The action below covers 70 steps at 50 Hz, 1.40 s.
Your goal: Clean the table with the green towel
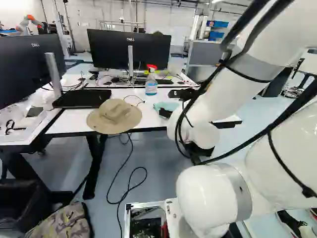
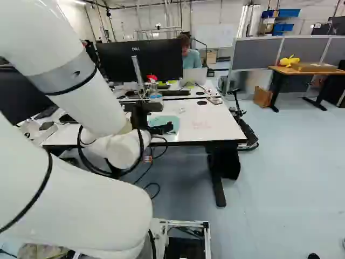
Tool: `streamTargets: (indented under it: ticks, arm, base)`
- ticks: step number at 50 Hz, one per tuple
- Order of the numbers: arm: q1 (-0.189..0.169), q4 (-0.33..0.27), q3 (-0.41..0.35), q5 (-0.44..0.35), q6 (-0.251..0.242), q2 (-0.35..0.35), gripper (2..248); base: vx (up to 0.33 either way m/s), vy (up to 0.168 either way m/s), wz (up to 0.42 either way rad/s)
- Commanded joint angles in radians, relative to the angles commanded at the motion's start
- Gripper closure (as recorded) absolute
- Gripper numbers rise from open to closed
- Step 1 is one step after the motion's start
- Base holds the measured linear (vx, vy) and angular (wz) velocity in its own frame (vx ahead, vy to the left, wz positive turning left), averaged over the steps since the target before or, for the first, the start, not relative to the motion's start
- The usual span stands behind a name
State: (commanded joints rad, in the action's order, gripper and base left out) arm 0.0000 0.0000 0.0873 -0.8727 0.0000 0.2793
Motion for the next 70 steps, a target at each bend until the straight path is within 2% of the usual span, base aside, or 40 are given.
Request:
streamTargets:
  ticks: [8, 24, 53, 70]
  arm:
    - [0.000, 0.000, 0.012, 0.000, 0.000, 0.022, 3]
    - [0.000, 0.000, 0.089, 0.000, 0.000, -0.020, 3]
    - [0.021, 0.000, 0.246, 0.010, 0.000, -0.194, 3]
    - [0.048, 0.005, 0.339, 0.060, 0.000, -0.288, 3]
  base:
    - [0.000, 0.000, 0.000]
    - [0.000, 0.000, 0.000]
    - [0.000, 0.000, 0.000]
    - [0.000, 0.000, 0.000]
